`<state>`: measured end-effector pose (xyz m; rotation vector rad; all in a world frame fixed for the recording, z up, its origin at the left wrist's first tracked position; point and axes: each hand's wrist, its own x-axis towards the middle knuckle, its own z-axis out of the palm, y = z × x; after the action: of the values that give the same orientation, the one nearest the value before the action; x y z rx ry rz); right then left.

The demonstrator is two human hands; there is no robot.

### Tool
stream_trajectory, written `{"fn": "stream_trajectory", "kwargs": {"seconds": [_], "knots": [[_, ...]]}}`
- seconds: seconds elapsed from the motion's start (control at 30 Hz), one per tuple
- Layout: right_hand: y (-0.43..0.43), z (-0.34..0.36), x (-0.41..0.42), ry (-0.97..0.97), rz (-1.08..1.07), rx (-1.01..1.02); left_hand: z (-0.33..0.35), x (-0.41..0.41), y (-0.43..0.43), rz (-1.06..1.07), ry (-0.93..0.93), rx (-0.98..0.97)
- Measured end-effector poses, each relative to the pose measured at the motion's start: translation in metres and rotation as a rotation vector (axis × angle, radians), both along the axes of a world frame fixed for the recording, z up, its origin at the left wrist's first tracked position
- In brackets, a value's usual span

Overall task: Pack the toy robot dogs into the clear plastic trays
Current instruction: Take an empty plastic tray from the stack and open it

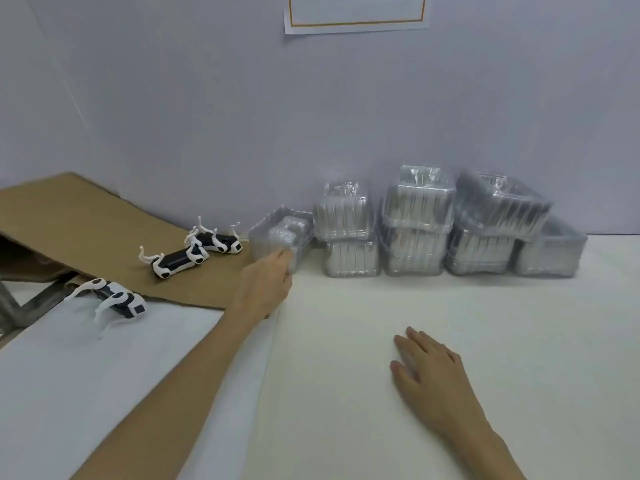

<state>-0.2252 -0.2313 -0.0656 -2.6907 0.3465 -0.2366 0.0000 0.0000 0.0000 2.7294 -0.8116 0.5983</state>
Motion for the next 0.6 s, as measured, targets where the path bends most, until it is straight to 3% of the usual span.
{"fn": "stream_trajectory", "kwargs": {"seconds": [0.1,0.23,0.37,0.4,0.47,0.53,0.6], "knots": [[-0.003,-0.004,0.001,-0.025,0.011,-0.012,0.012,0.036,-0.009,0.051,-0.052,0.062],[-0.006,-0.006,0.008,-0.009,0.001,-0.023,0.018,0.067,-0.030,0.136,0.068,0.243],[-0.011,-0.007,0.014,-0.001,-0.007,-0.035,0.014,0.091,-0.037,0.201,-0.055,0.431],[-0.011,-0.008,0.015,0.002,-0.007,-0.046,0.011,0.094,-0.037,0.188,-0.056,0.355],[-0.012,-0.008,0.015,0.000,-0.019,-0.050,0.009,0.092,-0.036,0.181,-0.013,-0.023],[-0.011,-0.006,0.015,0.001,-0.026,-0.058,0.015,0.082,-0.033,0.221,0.107,-0.589],[-0.010,-0.007,0.015,-0.001,-0.032,-0.063,0.023,0.071,-0.026,0.178,0.355,-1.293]]}}
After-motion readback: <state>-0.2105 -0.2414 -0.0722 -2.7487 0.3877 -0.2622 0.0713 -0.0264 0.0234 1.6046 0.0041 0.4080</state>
